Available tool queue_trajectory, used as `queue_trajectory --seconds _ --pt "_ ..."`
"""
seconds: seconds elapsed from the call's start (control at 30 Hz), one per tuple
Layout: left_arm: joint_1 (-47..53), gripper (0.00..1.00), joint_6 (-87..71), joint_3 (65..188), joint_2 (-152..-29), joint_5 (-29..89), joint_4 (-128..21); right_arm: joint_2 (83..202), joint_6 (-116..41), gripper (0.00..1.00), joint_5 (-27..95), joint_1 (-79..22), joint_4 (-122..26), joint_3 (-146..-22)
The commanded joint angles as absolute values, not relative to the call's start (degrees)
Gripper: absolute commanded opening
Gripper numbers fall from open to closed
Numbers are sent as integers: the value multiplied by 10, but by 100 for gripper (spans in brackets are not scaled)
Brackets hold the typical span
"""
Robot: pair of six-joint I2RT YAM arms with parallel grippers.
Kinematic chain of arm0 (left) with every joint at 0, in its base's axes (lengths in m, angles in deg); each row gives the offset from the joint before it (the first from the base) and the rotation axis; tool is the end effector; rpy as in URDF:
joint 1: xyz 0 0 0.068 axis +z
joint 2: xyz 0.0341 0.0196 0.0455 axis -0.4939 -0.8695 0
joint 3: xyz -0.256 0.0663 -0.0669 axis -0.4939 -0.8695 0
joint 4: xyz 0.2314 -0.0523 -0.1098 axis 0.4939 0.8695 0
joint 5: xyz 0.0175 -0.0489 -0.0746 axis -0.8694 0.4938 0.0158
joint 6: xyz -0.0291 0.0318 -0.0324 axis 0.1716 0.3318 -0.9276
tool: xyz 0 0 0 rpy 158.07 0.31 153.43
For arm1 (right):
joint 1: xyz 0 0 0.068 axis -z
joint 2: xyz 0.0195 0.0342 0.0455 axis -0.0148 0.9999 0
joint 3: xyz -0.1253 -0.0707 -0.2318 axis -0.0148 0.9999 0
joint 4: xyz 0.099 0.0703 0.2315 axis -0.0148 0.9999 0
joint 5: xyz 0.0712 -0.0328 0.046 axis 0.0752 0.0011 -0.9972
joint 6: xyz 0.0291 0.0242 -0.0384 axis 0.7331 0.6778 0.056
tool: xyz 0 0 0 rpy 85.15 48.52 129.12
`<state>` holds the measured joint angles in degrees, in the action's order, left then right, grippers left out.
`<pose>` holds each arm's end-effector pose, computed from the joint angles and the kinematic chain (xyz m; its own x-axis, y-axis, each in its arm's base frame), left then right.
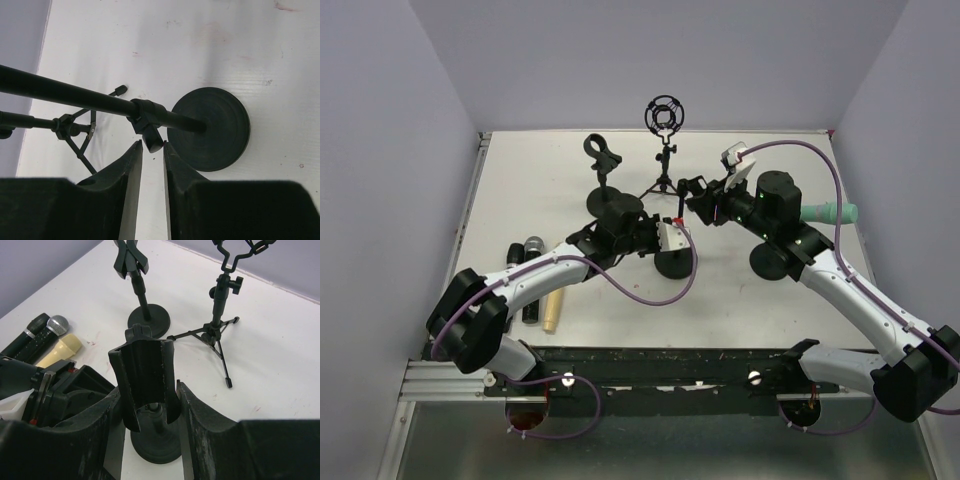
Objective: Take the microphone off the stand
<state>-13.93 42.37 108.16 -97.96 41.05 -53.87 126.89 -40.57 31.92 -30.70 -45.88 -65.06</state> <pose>0.2298 -0.2344 0.2593 0.2902 0.5463 -0.7857 0.8759 0.1791 0.4480 0.2256 0.1458 0.3528 -0.2140 -0.0570 -0.9752 -0.6466 0.7565 0.0976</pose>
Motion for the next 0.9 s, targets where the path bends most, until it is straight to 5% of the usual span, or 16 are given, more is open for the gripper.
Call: queue_trajectory --seconds 0.0,0.3,0.57,0.87 --pt "-144 27 414 1105 -993 427 -537 1263 -394 24 325 -306 -492 -658" --pt "-135 3 325 1124 -1001 403 -541 1260 -394 24 332 -306 -488 -658" --pt "-141 42 353 1095 -989 409 -550 1266 -392 24 336 -306 -489 -661" --pt "-150 39 326 1112 -1008 355 -579 1268 -385 24 337 -305 -492 -663"
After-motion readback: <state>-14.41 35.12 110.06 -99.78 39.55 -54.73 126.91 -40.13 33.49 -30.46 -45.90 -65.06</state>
